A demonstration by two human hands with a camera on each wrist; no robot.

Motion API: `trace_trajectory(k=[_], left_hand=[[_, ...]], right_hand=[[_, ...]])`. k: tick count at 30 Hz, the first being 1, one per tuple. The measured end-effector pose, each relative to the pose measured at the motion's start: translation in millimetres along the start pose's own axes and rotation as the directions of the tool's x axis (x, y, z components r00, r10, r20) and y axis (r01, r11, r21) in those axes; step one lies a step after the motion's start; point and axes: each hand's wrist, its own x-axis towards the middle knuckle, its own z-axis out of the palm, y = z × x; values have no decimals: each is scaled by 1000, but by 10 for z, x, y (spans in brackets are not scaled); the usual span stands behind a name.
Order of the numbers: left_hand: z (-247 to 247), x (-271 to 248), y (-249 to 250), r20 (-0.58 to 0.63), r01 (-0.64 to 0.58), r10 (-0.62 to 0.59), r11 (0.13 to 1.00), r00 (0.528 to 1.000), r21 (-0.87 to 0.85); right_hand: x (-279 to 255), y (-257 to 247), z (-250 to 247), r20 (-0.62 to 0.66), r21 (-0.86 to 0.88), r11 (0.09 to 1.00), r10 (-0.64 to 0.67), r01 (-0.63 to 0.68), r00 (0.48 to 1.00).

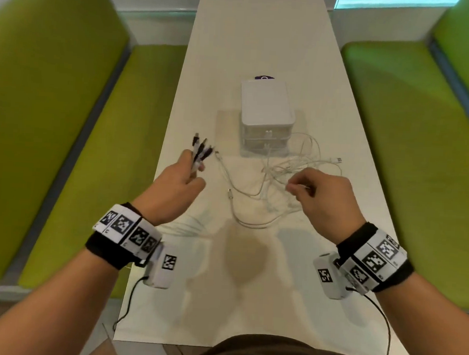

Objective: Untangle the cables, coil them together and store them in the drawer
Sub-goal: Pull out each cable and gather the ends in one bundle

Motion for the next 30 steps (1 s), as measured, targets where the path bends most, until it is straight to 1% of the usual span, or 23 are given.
trace_trajectory(k=[2, 4, 5, 7, 9, 10, 12, 14, 15, 17, 19, 21, 23, 26, 30], left_hand=[[117, 40, 98, -45, -65, 60, 990, 997, -128], [254, 52, 191, -61, -121, 109, 960, 992, -254], [327, 54, 238, -64, -151, 138, 936, 988, -318], [479, 53, 329, -47, -183, 181, 882, 982, -435], [609, 45, 392, 2, -147, 178, 815, 984, -560], [658, 38, 411, 36, -108, 164, 782, 986, -614], [723, 23, 423, 121, 11, 105, 712, 987, -702], [761, -1, 404, 220, 116, 78, 655, 972, -747], [774, -19, 382, 258, 141, 87, 650, 962, -746], [789, -53, 345, 310, 156, 116, 670, 944, -726], [807, -73, 309, 336, 160, 133, 682, 932, -714], [811, -85, 301, 340, 157, 135, 692, 931, -704], [799, -98, 315, 338, 152, 129, 707, 932, -690], [793, -119, 345, 297, 120, 109, 745, 949, -656], [829, -137, 358, 235, 100, 76, 752, 969, -651]], right_hand=[[-8, -148, -5, 149, 45, 999, -19, 12, 989], [-35, -270, 10, 326, 18, 999, -51, 48, 944], [-45, -321, 17, 386, 9, 997, -79, 82, 919], [-48, -407, 19, 428, 72, 987, -159, 142, 890], [-34, -456, 12, 396, 195, 969, -217, 150, 892], [-15, -463, 6, 354, 238, 962, -214, 134, 910], [40, -438, -10, 237, 296, 952, -155, 81, 959], [93, -386, -27, 159, 371, 928, -101, 35, 982], [112, -361, -27, 137, 393, 919, -94, 33, 986], [140, -328, -12, 93, 380, 924, -90, 48, 992], [160, -308, 3, 69, 361, 932, -75, 45, 995], [165, -298, 14, 85, 373, 928, -55, 19, 995], [155, -290, 44, 101, 413, 911, -60, 13, 993], [134, -279, 100, 104, 443, 896, -82, 27, 991], [124, -294, 116, 111, 482, 876, -79, 16, 991]])
